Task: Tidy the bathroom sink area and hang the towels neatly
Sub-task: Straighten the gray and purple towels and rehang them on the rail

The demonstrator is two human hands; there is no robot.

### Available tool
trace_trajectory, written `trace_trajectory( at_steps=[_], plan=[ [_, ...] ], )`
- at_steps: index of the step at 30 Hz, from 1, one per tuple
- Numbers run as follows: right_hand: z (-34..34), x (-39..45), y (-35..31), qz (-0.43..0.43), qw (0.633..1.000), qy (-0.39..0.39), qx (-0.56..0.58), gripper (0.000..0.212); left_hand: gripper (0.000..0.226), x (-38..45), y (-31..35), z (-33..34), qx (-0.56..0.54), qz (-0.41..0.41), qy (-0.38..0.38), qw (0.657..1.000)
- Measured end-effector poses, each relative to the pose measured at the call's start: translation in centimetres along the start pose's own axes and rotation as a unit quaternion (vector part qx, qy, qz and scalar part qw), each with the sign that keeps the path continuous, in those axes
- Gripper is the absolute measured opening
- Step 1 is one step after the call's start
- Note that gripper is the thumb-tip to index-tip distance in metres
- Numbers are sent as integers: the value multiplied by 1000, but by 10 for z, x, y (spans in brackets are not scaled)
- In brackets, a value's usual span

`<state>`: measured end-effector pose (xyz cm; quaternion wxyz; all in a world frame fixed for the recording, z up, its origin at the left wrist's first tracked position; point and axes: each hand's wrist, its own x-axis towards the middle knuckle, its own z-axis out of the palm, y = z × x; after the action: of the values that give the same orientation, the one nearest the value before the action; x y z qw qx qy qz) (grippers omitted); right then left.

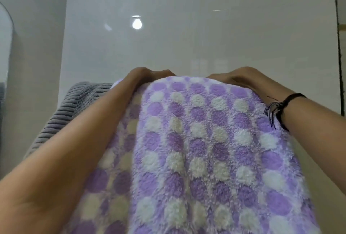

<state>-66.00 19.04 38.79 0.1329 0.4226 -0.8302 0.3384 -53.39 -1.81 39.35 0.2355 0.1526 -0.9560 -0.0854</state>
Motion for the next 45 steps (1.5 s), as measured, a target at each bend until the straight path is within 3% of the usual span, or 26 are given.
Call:
trace_trajectory(
  at_steps=[2,4,6,8,11,14,18,21,23,27,32,39,45],
  plan=[
    [7,0,-13,-17,992,-54,-115,42,51,-8,1,1,-25,79,5,997],
    [16,-2,-24,-42,969,-25,-241,32,44,-10,-2,13,4,139,73,988],
    [26,-10,-30,-84,943,86,-311,29,42,-17,-5,32,0,130,225,966],
    [39,-20,-22,-102,917,227,-311,37,46,-27,-14,55,-6,153,365,918],
    [68,-36,-12,-136,878,380,-259,40,53,-41,-30,74,9,205,404,892],
    [89,-46,-5,-141,850,424,-278,37,49,-50,-38,83,23,213,424,880],
    [102,-56,2,-133,844,430,-293,40,42,-59,-31,85,37,150,425,892],
    [96,-50,-13,-127,862,429,-240,41,38,-56,10,67,-44,59,392,917],
    [98,-47,-28,-144,864,433,-213,42,43,-53,32,68,-64,83,394,913],
    [128,-49,-24,-177,866,358,-302,52,48,-54,10,107,109,96,425,893],
    [154,-56,7,-199,840,358,-355,72,54,-65,-36,168,158,73,463,869],
    [220,-100,33,-237,843,300,-379,77,67,-141,-75,231,164,52,330,928],
    [268,-148,20,-286,865,273,-308,64,66,-222,-81,247,80,-49,211,973]
  ],
)
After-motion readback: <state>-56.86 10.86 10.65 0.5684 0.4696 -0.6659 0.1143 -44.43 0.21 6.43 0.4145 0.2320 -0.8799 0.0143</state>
